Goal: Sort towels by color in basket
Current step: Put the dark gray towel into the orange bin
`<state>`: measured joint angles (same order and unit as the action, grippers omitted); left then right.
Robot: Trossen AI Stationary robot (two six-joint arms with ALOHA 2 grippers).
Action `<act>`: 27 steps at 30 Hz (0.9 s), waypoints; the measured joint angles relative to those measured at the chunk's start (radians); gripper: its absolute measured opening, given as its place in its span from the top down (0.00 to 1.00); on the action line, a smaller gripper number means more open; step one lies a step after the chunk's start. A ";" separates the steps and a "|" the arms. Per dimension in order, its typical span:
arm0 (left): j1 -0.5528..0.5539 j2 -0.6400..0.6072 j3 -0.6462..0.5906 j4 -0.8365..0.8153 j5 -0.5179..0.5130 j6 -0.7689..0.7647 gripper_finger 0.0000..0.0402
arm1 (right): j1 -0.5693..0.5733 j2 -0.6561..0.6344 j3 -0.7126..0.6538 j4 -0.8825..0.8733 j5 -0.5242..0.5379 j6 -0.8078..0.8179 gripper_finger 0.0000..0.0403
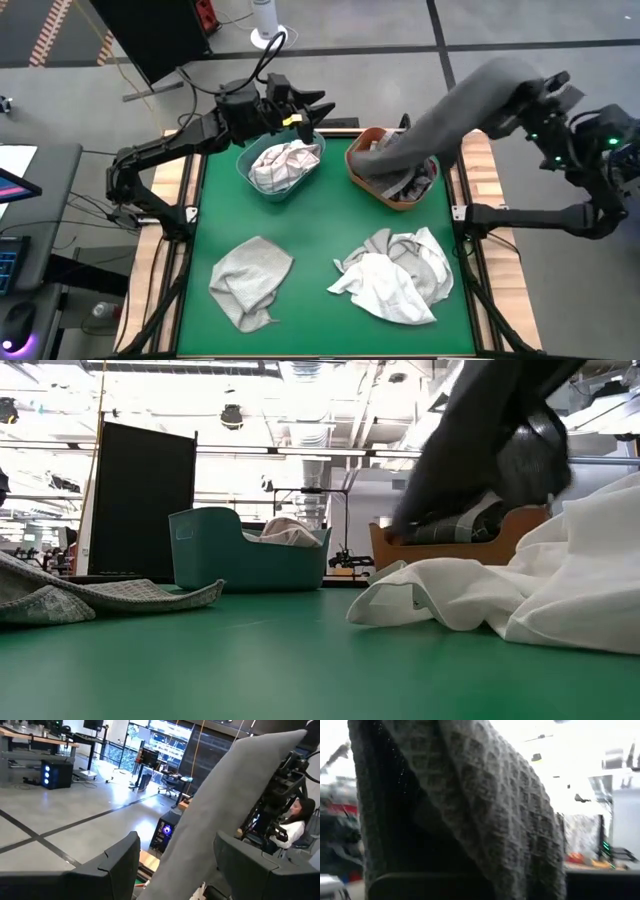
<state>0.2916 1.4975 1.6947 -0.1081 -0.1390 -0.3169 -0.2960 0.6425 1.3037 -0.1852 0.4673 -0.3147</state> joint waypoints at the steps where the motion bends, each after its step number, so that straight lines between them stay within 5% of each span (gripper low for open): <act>1: 0.000 0.000 0.000 -0.003 0.000 0.000 0.40 | 0.000 0.001 0.000 -0.026 0.024 -0.001 0.93; 5: 0.000 0.000 0.000 -0.008 0.000 -0.002 0.40 | 0.000 0.016 -0.002 -0.129 0.084 -0.003 0.93; 11: 0.000 0.000 0.000 -0.008 0.000 -0.007 0.40 | 0.002 0.073 -0.001 -0.262 -0.052 0.155 0.93; 18: 0.000 0.000 0.000 -0.007 0.000 -0.013 0.40 | -0.017 0.247 -0.040 -0.440 -0.047 0.357 0.93; 27: -0.007 0.004 0.000 -0.023 0.000 -0.064 0.40 | -0.073 0.505 -0.064 -0.094 -0.059 0.325 0.92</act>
<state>0.2849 1.5018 1.6947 -0.1308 -0.1390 -0.3811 -0.3688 1.1477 1.2396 -0.2788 0.4088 0.0100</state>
